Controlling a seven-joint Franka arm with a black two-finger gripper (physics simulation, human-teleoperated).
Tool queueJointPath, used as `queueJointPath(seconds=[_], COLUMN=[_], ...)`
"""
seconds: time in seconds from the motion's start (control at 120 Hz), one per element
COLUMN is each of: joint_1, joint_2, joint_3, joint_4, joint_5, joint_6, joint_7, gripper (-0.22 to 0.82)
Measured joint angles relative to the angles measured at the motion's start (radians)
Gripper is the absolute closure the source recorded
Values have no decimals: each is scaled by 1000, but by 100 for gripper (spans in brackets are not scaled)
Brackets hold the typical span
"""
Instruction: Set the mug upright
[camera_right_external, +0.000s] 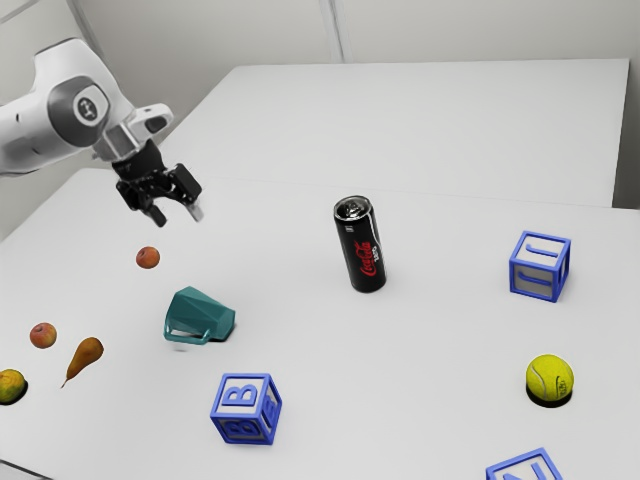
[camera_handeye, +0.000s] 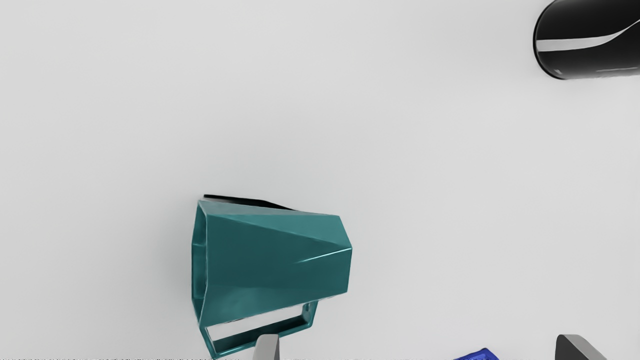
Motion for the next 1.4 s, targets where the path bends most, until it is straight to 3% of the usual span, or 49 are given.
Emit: queueJointPath(seconds=[0.158,0.417,0.742,1.4], joint_1=[25,26,48,75], joint_2=[-33,-6,74,217], joint_3=[82,169,209,211], joint_4=[-111,-181,-203,-209], joint_5=[-90,-186,-229,-518], joint_6=[61,86,57,37], joint_7=[56,196,392,701], gripper=[0,0,0,0])
